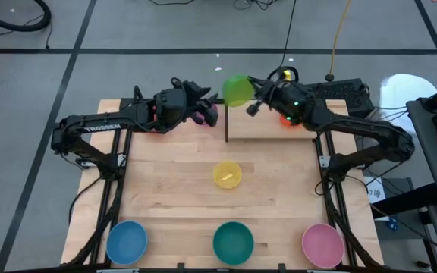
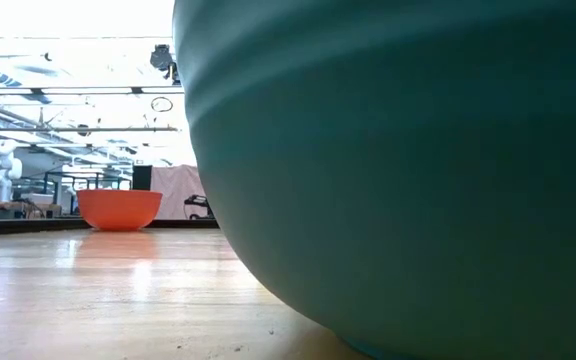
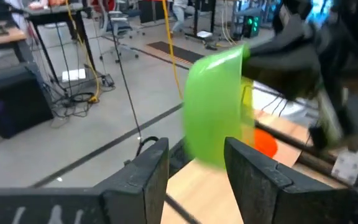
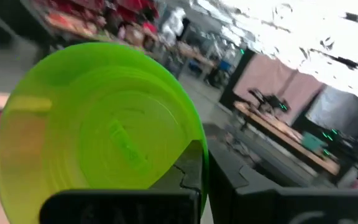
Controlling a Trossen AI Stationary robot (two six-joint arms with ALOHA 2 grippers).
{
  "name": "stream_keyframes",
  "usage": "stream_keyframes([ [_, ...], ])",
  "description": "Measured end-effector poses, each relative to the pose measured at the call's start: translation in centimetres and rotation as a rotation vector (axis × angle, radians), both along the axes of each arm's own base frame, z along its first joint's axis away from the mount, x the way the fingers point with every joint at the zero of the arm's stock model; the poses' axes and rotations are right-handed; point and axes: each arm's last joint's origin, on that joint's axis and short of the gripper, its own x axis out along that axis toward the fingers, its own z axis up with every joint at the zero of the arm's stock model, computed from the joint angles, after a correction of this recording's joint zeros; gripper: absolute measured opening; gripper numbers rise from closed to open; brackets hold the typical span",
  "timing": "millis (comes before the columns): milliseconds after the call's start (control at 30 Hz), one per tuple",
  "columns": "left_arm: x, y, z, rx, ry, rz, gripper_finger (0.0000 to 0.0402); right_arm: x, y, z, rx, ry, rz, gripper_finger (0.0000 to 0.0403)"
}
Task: Place and stack bowls onto a shelf
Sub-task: Stack the small green bowl on top of the small orange bowl on the shelf
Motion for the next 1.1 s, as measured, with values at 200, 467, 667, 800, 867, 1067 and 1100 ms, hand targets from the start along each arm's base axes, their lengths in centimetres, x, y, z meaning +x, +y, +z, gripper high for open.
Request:
stream_keyframes([
  [200,-1.1,-1.1,1.4,0.057,-0.011,-0.034,0.0161,-4.5,1.6,1.8,0.079,0.007,-0.075,0.0000],
  [467,-2.5,-1.5,1.7,0.054,0.034,-0.040,0.0161,-10.6,3.5,1.8,0.318,-0.043,-0.238,0.0000],
  [667,-2.6,-1.5,1.6,0.052,0.050,-0.038,0.0161,-13.3,3.9,0.2,0.461,0.048,-0.340,0.0000],
  [800,-2.6,-1.5,1.6,0.051,0.050,-0.038,0.0161,-14.2,3.6,-1.2,0.577,0.138,-0.408,0.0000],
  [867,-2.6,-1.5,1.6,0.050,0.053,-0.038,0.0161,-14.4,3.3,-1.8,0.623,0.184,-0.447,0.0000],
  [1067,-2.6,-1.5,1.6,0.049,0.052,-0.037,0.0161,-14.7,1.7,-2.9,0.688,0.257,-0.575,0.0000],
  [1100,-2.6,-1.5,1.6,0.049,0.052,-0.037,0.0161,-14.6,1.3,-3.0,0.699,0.262,-0.568,0.0000],
])
